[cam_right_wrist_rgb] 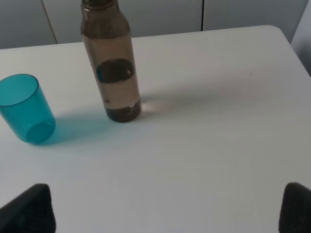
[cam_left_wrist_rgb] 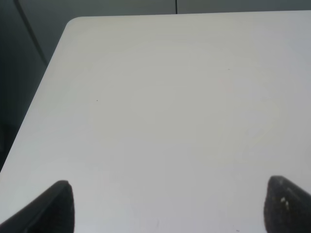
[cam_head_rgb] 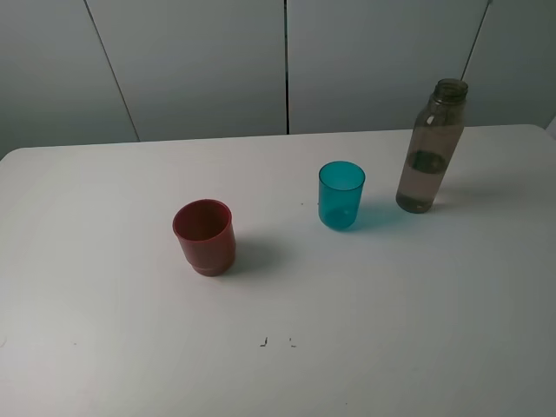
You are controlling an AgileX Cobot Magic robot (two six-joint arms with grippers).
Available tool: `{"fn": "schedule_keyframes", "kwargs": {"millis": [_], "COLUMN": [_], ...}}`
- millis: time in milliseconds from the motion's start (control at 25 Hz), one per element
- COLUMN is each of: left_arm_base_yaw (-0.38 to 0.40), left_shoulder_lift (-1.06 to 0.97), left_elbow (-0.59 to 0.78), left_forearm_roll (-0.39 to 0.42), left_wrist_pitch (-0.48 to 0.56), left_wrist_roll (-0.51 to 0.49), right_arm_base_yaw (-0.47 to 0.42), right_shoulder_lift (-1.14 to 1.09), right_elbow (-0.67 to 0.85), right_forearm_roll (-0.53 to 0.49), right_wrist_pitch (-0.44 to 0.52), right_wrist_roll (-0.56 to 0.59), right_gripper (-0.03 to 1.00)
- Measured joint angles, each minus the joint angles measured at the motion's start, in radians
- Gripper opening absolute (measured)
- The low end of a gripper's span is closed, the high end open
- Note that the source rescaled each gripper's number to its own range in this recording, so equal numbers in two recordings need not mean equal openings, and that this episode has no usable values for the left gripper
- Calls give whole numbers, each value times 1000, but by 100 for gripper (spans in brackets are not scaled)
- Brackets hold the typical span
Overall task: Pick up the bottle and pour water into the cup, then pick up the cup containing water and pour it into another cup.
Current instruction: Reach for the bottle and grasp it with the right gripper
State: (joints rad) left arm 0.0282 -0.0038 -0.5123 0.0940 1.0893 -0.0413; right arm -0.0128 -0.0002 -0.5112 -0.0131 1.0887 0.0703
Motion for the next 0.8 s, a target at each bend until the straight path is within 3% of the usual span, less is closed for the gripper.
{"fn": "schedule_keyframes", "kwargs": {"millis": [800], "left_arm_base_yaw": [0], "left_shoulder_lift": [0], "left_elbow": [0], "left_forearm_roll": [0], "left_wrist_pitch": [0], "left_wrist_roll": [0], "right_arm_base_yaw": [0], "right_shoulder_lift": [0], "right_elbow": [0], "right_forearm_roll": [0], "right_wrist_pitch": [0], "right_wrist_roll": [0], "right_gripper": [98]}}
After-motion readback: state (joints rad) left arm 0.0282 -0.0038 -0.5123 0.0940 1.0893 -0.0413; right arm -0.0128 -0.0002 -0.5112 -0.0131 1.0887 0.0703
